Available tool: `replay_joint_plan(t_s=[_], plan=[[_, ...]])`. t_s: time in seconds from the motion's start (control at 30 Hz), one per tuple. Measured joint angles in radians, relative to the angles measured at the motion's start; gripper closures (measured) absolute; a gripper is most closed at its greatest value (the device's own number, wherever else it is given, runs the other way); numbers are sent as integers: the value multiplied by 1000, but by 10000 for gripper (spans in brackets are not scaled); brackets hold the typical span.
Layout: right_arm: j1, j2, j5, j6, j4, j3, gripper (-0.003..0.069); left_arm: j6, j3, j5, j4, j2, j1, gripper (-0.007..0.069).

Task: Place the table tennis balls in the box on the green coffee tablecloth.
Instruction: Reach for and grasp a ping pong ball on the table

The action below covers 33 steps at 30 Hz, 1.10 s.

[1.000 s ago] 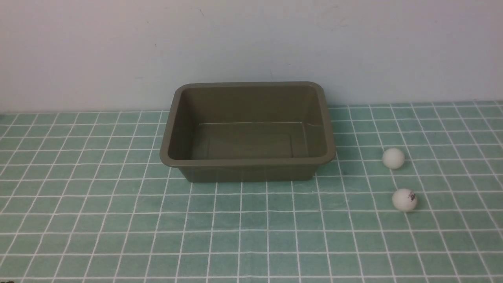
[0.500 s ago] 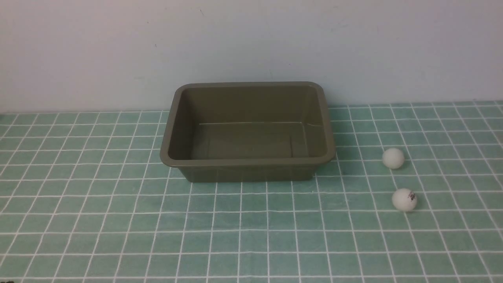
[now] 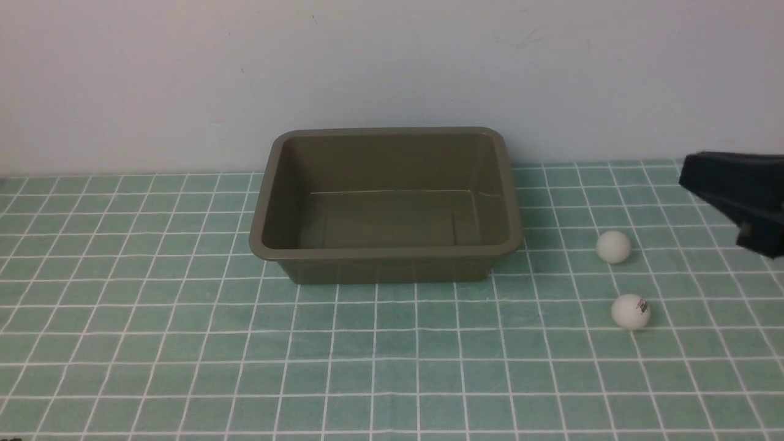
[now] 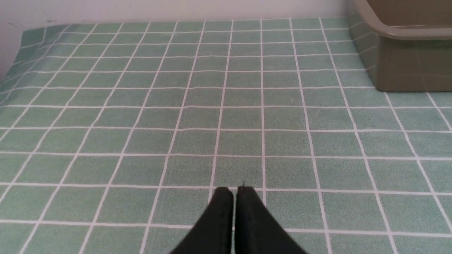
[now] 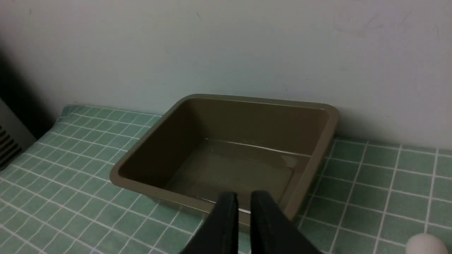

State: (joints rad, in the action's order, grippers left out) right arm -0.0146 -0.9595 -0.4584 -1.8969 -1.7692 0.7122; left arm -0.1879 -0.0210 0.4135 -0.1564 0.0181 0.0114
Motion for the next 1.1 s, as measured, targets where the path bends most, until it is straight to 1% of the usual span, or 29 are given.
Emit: replay_joint_plan(t_s=[0.07,0.17,0.2,0.23,0.3,0.43,0.47,0.5,0.53,0.57,0.6,0.67,0.7,0.73,0.77,0.8,0.83,0.87,0.93,0.97,1.03,1.1], plan=[[0,-22,3,12,0,33,615,0,0,0,0,0,0,629],[0,-57,55,85,0,143,615,0,0,0,0,0,0,629],[0,-57,62,85,0,143,615,0,0,0,0,0,0,629],[0,-67,140,131,0,209,615,0,0,0,0,0,0,629],[0,-74,267,174,1,277,615,0,0,0,0,0,0,629],[0,-75,550,220,25,358,615,0,0,0,0,0,0,629],[0,-75,676,260,62,373,615,0,0,0,0,0,0,629],[0,-74,697,280,71,378,615,0,0,0,0,0,0,629],[0,-74,857,381,168,395,615,0,0,0,0,0,0,629],[0,-74,876,399,184,395,615,0,0,0,0,0,0,629],[0,-74,988,529,272,403,615,0,0,0,0,0,0,629],[1,-73,1152,795,494,415,615,0,0,0,0,0,0,629],[1,-73,1216,938,619,416,615,0,0,0,0,0,0,629],[1,-73,1281,1138,803,416,615,0,0,0,0,0,0,629],[1,-76,1306,1278,936,416,615,0,0,0,0,0,0,629],[1,-81,1316,1387,1069,416,615,0,0,0,0,0,0,629],[1,-90,1313,1571,1227,416,615,0,0,0,0,0,0,629],[1,-105,1304,1694,1379,416,615,0,0,0,0,0,0,629],[1,-141,1280,1940,1623,416,615,0,0,0,0,0,0,629],[1,-161,1276,2014,1714,416,615,0,0,0,0,0,0,629],[1,-214,1277,2117,1861,416,615,0,0,0,0,0,0,629],[1,-276,1287,2156,1931,417,615,0,0,0,0,0,0,629]])
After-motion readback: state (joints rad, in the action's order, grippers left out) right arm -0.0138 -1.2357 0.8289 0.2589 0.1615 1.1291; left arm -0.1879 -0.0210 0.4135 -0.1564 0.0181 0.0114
